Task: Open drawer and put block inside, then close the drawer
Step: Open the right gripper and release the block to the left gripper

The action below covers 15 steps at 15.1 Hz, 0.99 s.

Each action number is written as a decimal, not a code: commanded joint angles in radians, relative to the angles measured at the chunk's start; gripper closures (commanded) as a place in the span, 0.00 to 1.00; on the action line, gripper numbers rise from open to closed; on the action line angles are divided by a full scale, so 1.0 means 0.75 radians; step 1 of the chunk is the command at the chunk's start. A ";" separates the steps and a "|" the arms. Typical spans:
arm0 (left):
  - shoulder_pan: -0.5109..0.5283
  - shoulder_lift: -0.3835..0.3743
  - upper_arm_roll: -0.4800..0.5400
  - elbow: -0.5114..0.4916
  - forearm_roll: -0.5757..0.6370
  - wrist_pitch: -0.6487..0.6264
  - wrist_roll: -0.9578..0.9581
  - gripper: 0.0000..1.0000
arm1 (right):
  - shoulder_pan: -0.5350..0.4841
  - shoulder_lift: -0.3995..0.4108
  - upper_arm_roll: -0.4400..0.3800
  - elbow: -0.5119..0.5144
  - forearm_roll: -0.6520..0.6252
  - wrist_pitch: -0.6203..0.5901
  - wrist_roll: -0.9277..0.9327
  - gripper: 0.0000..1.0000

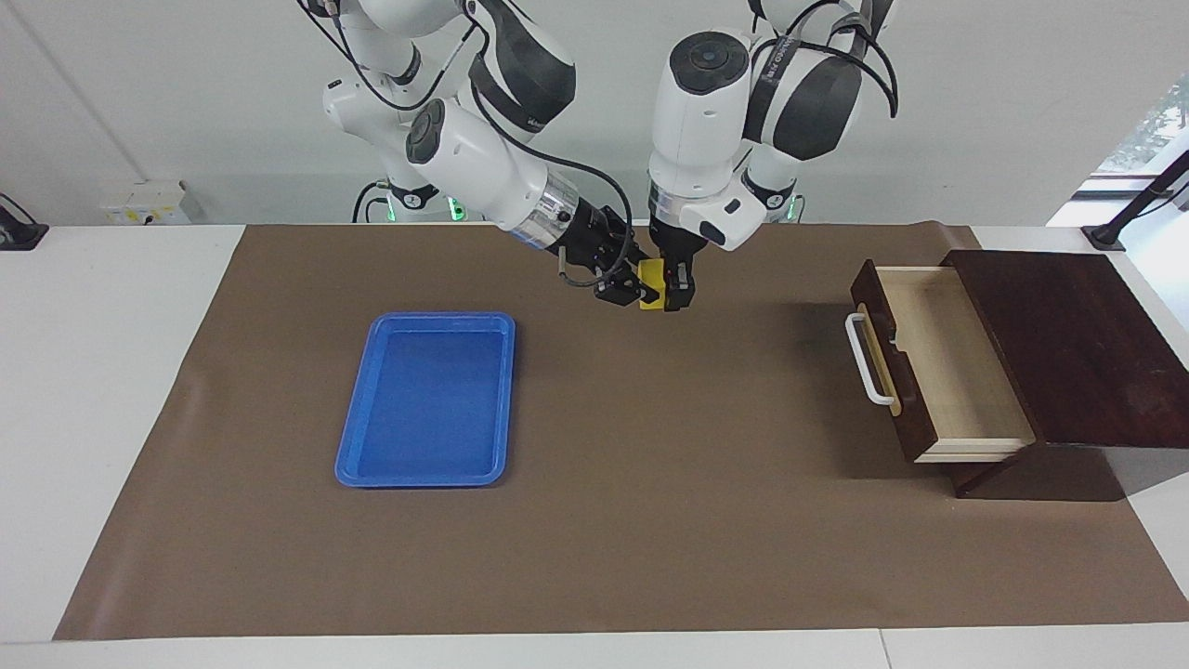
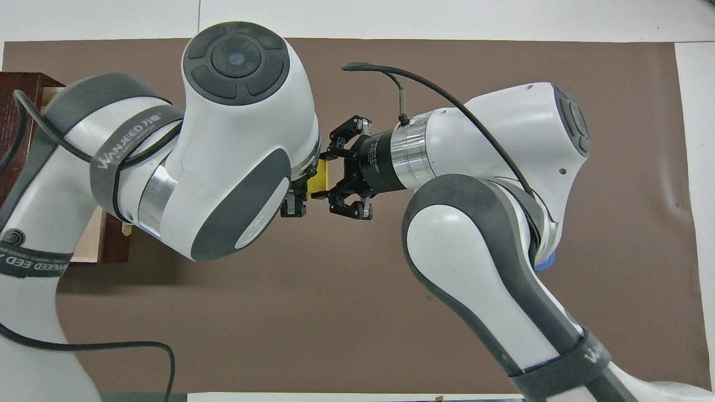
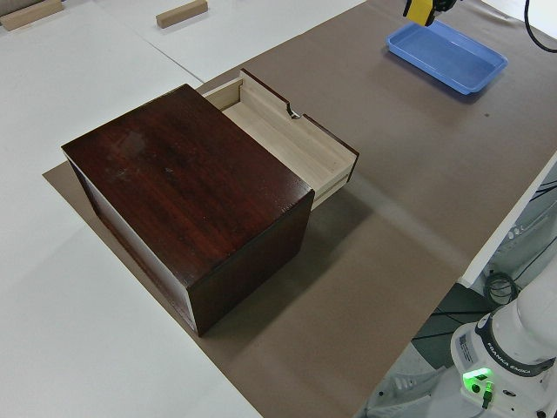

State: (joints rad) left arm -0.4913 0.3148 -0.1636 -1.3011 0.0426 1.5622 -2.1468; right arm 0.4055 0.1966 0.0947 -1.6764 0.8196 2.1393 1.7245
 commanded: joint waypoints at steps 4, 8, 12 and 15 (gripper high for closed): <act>0.003 0.008 0.022 0.023 -0.008 0.022 0.038 1.00 | 0.003 0.006 0.003 0.043 0.014 -0.020 0.096 0.00; 0.031 -0.006 0.028 0.019 0.046 0.034 0.105 1.00 | 0.001 0.006 0.003 0.043 0.014 -0.020 0.094 0.00; 0.200 -0.055 0.026 -0.030 0.043 0.032 0.289 1.00 | -0.017 0.008 -0.010 0.047 0.014 -0.030 0.094 0.00; 0.356 -0.078 0.032 -0.067 0.043 0.028 0.511 1.00 | -0.152 0.030 -0.014 0.104 0.002 -0.064 0.081 0.00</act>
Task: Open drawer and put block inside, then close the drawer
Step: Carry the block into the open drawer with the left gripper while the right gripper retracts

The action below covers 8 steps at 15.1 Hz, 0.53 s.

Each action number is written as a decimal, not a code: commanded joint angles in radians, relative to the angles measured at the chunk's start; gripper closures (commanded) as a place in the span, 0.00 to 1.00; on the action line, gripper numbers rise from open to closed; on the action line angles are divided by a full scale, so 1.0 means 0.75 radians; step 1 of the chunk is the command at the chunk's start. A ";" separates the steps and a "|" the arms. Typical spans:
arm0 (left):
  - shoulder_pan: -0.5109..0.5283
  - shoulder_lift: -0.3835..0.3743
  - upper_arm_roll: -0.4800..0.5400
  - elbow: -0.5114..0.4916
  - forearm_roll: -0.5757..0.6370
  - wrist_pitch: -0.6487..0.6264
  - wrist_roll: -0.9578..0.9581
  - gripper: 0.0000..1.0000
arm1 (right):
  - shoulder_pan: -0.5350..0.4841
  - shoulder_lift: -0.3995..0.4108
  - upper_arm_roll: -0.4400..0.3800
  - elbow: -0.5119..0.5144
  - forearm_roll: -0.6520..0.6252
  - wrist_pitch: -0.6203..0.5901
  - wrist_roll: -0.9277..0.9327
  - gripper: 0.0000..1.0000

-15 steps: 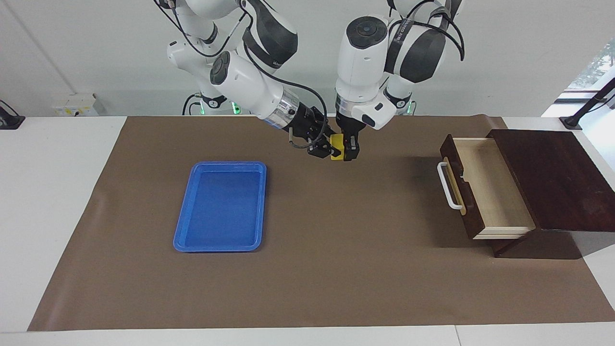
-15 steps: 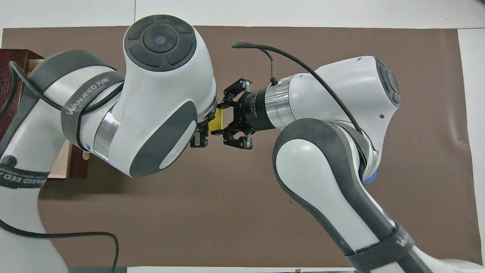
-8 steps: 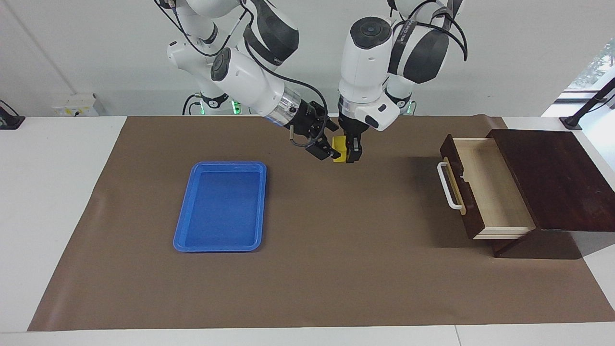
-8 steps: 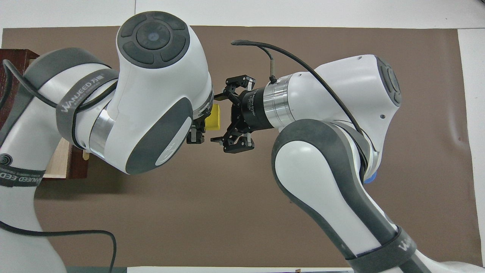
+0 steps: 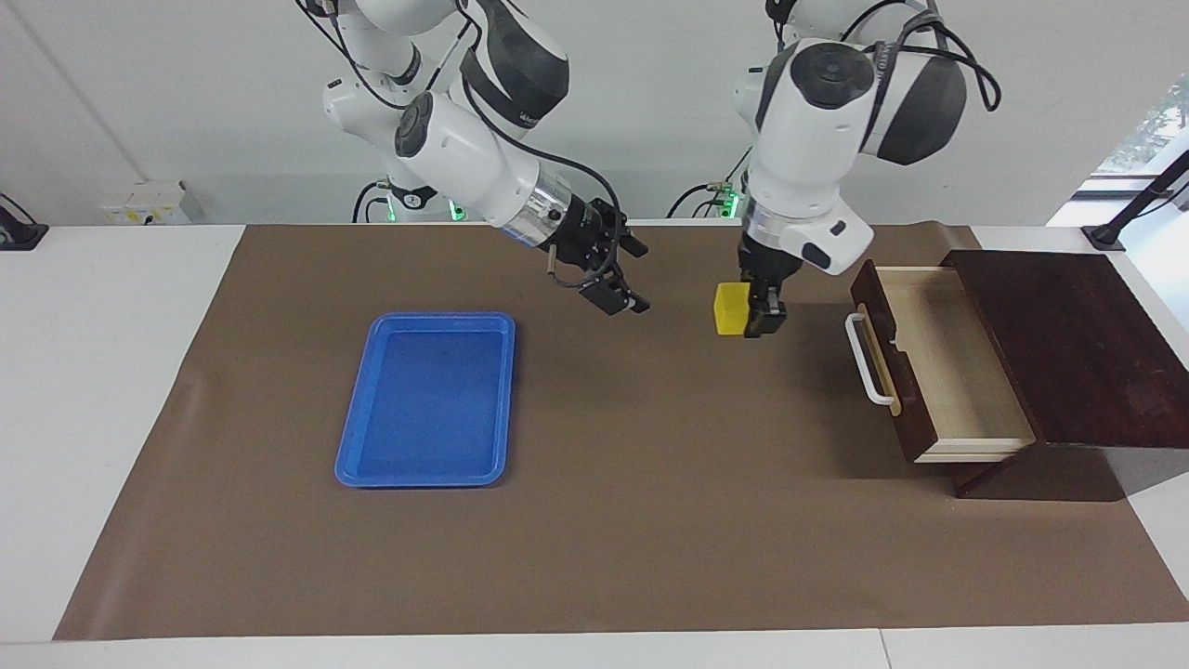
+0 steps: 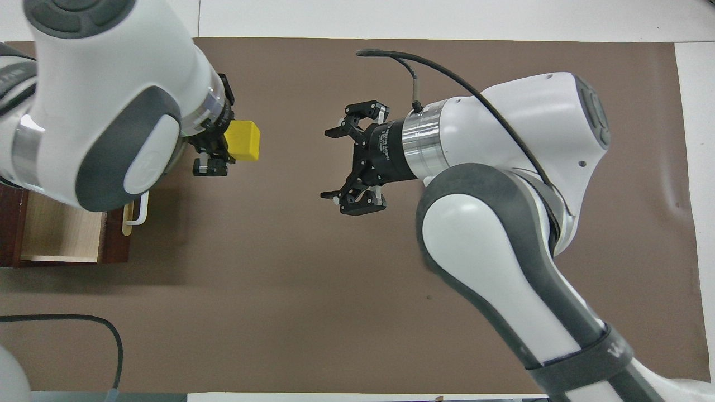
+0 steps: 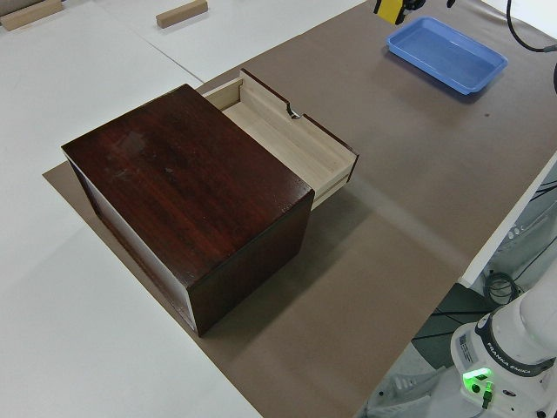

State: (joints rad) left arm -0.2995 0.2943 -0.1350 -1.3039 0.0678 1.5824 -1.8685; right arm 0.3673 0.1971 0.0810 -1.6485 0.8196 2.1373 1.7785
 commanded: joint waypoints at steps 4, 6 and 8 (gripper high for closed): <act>0.327 -0.075 -0.006 -0.114 0.010 0.009 0.492 1.00 | -0.269 0.077 0.009 0.169 -0.215 -0.201 -0.147 0.00; 0.436 -0.102 -0.006 -0.172 0.010 0.023 0.652 1.00 | -0.310 0.077 0.007 0.179 -0.274 -0.288 -0.345 0.00; 0.515 -0.136 -0.006 -0.263 0.010 0.141 0.730 1.00 | -0.354 0.077 0.007 0.179 -0.368 -0.413 -0.574 0.00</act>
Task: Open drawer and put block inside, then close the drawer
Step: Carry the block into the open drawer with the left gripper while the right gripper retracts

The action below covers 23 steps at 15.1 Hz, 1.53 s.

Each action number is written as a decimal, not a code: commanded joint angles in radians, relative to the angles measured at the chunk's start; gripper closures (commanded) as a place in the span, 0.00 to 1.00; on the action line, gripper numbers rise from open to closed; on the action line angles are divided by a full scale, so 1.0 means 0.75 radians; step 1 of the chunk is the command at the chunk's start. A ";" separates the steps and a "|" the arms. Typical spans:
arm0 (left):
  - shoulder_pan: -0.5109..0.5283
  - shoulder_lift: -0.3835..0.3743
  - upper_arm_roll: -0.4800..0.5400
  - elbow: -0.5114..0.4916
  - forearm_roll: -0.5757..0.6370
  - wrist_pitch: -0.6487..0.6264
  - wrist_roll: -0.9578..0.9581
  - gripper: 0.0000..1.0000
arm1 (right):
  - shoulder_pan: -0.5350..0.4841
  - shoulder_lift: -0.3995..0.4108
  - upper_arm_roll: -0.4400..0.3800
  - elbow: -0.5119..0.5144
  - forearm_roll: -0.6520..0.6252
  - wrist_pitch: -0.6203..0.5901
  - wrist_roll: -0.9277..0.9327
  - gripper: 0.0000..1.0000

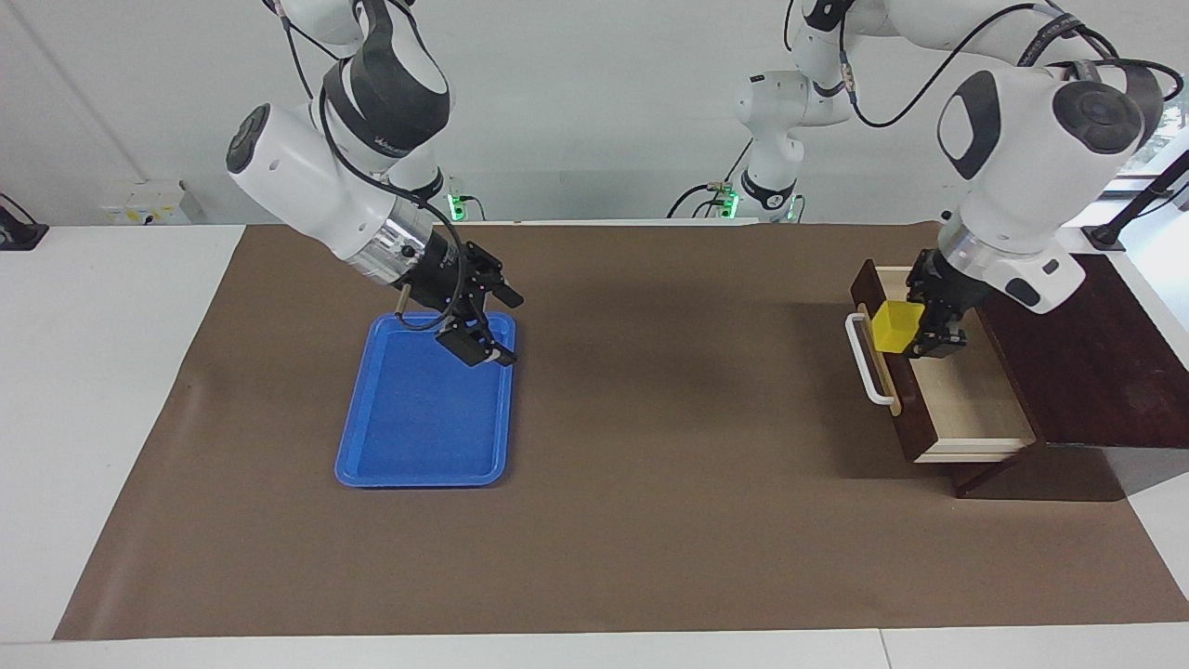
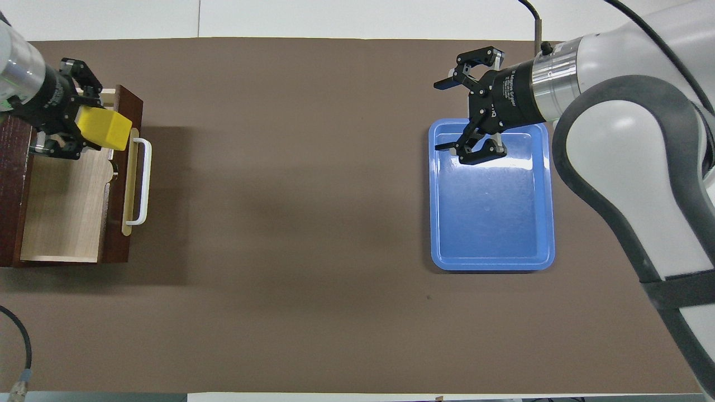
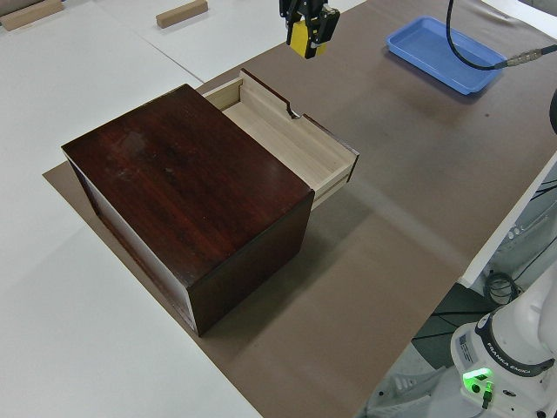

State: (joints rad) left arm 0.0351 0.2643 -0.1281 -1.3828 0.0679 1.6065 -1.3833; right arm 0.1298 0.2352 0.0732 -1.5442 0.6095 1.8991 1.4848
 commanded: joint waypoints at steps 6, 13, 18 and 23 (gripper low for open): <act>0.203 -0.213 -0.017 -0.510 0.006 0.406 0.186 1.00 | -0.095 0.014 0.013 0.073 -0.338 -0.325 -0.886 0.00; 0.250 -0.193 -0.019 -0.627 -0.009 0.486 0.182 1.00 | -0.181 -0.078 0.013 0.063 -0.667 -0.493 -1.641 0.00; 0.252 -0.211 -0.017 -0.715 -0.050 0.525 0.108 1.00 | -0.222 -0.262 0.021 -0.043 -0.829 -0.495 -2.024 0.00; 0.250 -0.213 -0.019 -0.731 -0.074 0.556 0.004 1.00 | -0.259 -0.485 0.023 -0.233 -0.839 -0.562 -2.049 0.00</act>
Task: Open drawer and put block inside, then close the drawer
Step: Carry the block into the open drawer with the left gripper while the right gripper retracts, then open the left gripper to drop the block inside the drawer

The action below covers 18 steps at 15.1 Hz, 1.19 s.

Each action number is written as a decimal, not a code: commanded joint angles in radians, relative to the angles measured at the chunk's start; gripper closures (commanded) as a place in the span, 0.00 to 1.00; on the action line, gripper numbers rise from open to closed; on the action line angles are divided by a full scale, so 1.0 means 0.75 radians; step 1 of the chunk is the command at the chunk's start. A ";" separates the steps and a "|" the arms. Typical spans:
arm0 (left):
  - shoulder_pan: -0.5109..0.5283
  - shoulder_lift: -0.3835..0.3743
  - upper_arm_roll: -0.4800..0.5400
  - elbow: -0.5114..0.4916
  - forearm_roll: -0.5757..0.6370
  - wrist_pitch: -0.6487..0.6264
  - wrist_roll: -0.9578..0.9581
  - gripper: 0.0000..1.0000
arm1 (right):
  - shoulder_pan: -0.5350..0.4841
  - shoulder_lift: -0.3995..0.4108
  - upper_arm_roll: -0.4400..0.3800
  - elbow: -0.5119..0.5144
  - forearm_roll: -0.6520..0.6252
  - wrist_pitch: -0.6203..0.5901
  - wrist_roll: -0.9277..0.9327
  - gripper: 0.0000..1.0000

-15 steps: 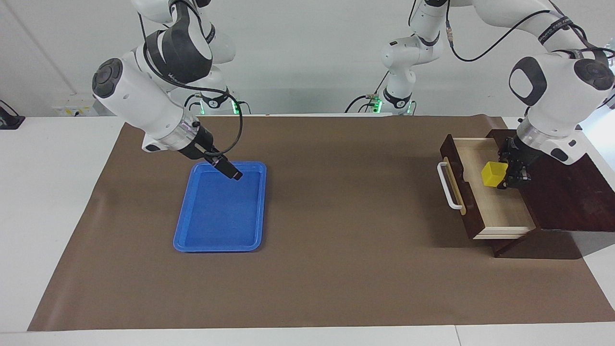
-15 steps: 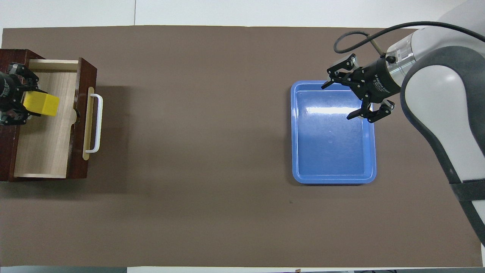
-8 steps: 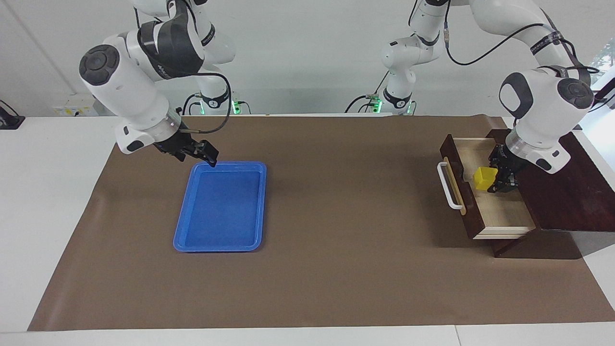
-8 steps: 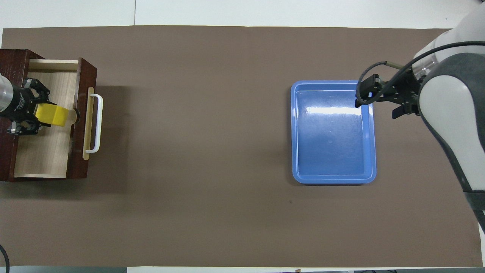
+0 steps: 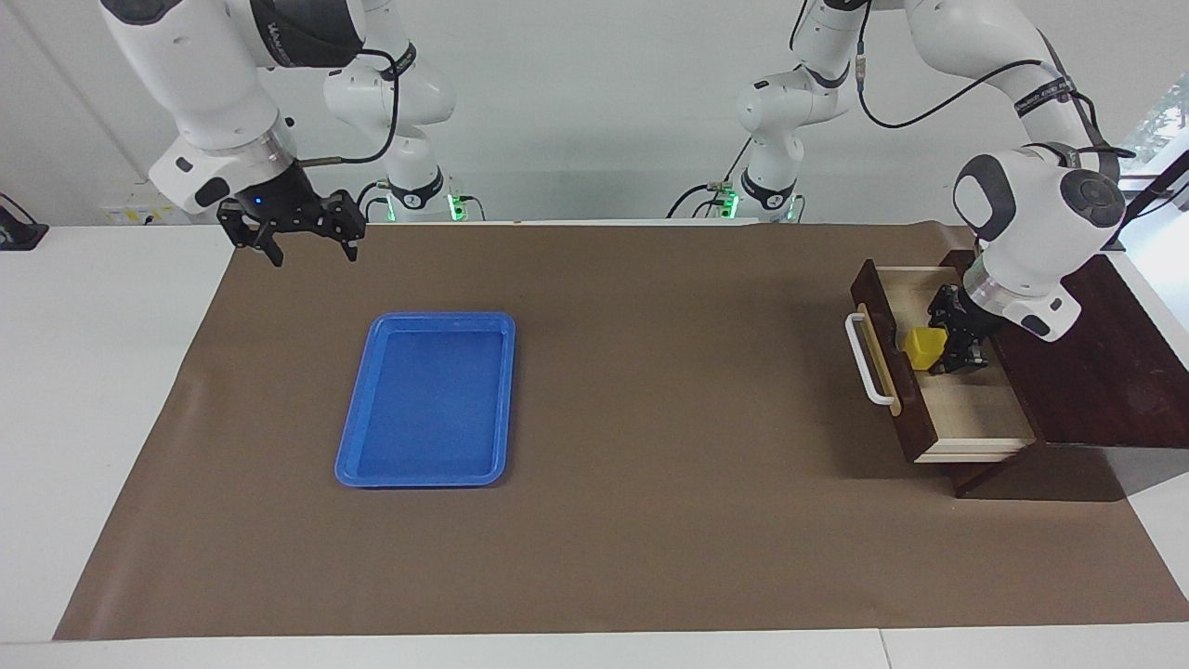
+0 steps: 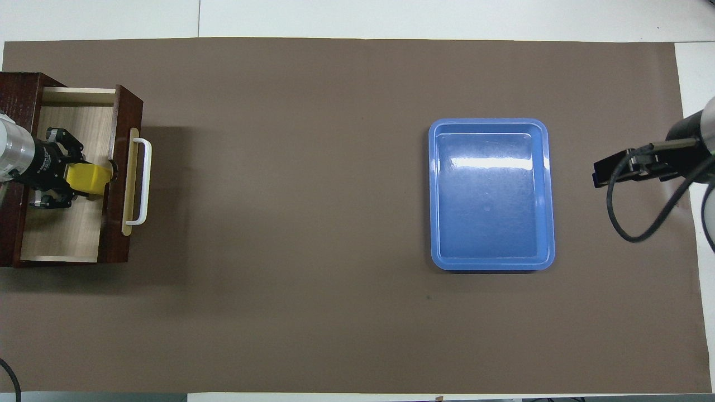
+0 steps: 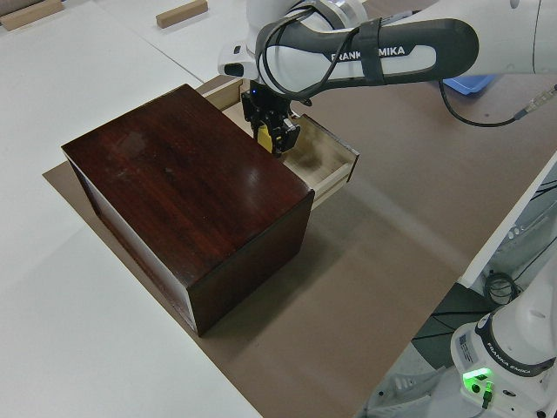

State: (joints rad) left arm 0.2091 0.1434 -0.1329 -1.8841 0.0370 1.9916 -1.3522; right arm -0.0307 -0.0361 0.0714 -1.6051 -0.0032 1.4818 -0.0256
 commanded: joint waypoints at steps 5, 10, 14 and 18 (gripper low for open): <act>-0.009 -0.066 -0.011 -0.087 -0.033 0.044 -0.066 1.00 | -0.059 -0.118 0.019 -0.185 -0.020 -0.002 -0.019 0.00; -0.009 -0.062 -0.011 -0.077 -0.033 0.051 -0.060 0.00 | -0.057 -0.005 0.009 -0.140 -0.012 0.039 0.020 0.00; -0.009 -0.040 -0.013 0.023 -0.029 -0.025 -0.058 0.00 | -0.059 0.052 -0.003 0.023 0.004 -0.030 0.018 0.00; -0.031 -0.040 -0.023 0.168 -0.033 -0.186 -0.058 0.00 | -0.059 0.028 0.005 0.001 0.000 -0.035 0.024 0.00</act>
State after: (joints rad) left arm 0.2037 0.1267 -0.1493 -1.8111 0.0313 1.9272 -1.3939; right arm -0.0588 -0.0159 0.0609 -1.6086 -0.0032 1.4705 -0.0227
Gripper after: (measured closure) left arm 0.000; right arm 0.000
